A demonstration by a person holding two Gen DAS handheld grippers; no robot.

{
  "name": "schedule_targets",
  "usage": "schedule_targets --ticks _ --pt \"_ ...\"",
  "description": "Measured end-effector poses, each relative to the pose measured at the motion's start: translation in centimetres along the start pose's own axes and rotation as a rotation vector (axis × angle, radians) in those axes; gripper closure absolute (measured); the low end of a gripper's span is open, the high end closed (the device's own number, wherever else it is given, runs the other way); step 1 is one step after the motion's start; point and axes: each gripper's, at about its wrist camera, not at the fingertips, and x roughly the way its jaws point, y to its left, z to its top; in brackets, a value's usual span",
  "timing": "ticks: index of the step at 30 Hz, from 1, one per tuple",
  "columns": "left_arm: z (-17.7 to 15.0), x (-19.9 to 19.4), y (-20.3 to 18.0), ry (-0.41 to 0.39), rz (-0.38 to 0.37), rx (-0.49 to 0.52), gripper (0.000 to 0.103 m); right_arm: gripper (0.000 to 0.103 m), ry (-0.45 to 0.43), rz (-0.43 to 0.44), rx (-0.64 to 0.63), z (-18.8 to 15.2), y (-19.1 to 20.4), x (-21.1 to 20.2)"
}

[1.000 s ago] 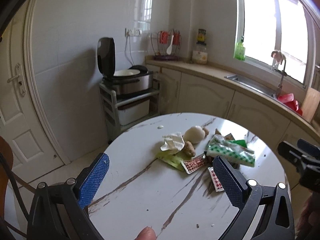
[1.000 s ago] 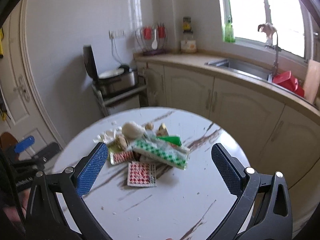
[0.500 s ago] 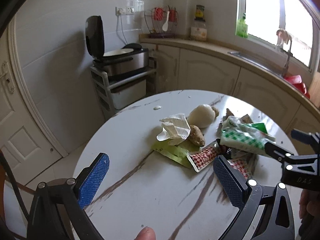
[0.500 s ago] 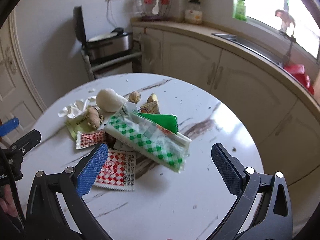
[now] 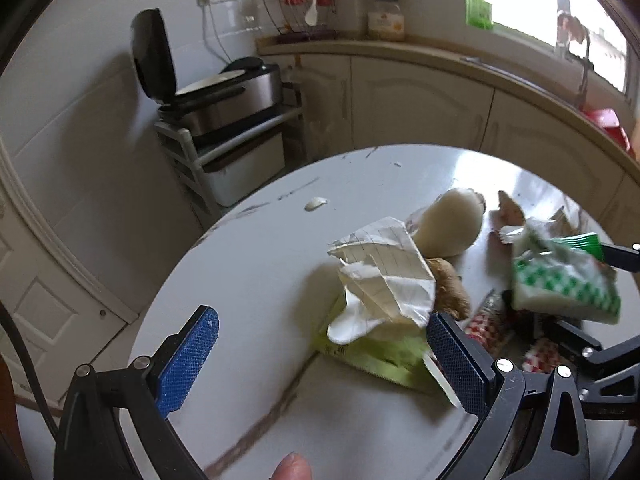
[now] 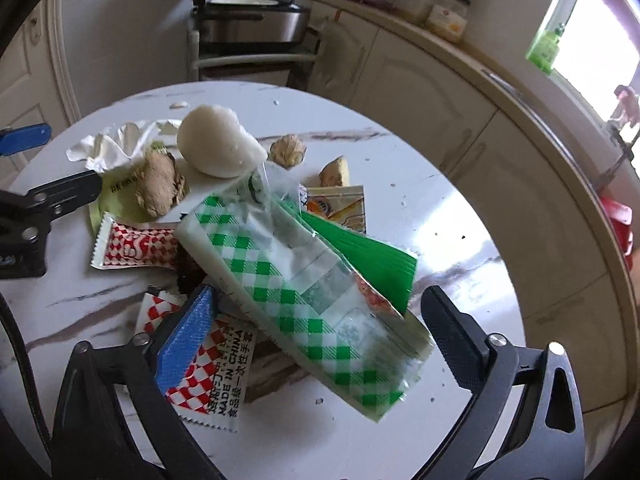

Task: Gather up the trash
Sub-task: 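Grasp the green-checked packet with the right tool while the left tool grasps the tissue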

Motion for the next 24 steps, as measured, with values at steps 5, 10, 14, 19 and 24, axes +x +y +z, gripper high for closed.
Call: schedule_targets --ticks 5,10,14,19,24 --pt "1.7 3.3 -0.1 0.026 -0.071 0.026 0.014 0.023 -0.001 0.07 0.013 0.1 -0.6 0.7" --pt "2.9 5.0 1.5 0.045 -0.15 0.012 0.07 0.031 -0.021 0.132 0.055 -0.3 -1.8 0.3" --pt "2.9 5.4 2.5 0.034 -0.159 0.017 0.085 0.031 -0.037 0.196 0.109 -1.0 -3.0 -0.2" --pt "1.7 4.7 4.1 0.008 -0.186 -0.01 0.094 0.035 -0.056 0.281 0.196 -2.4 -4.5 -1.5" --pt "0.9 4.7 4.7 0.02 -0.176 -0.022 0.094 0.036 -0.064 0.303 0.226 -3.7 -5.2 -2.5"
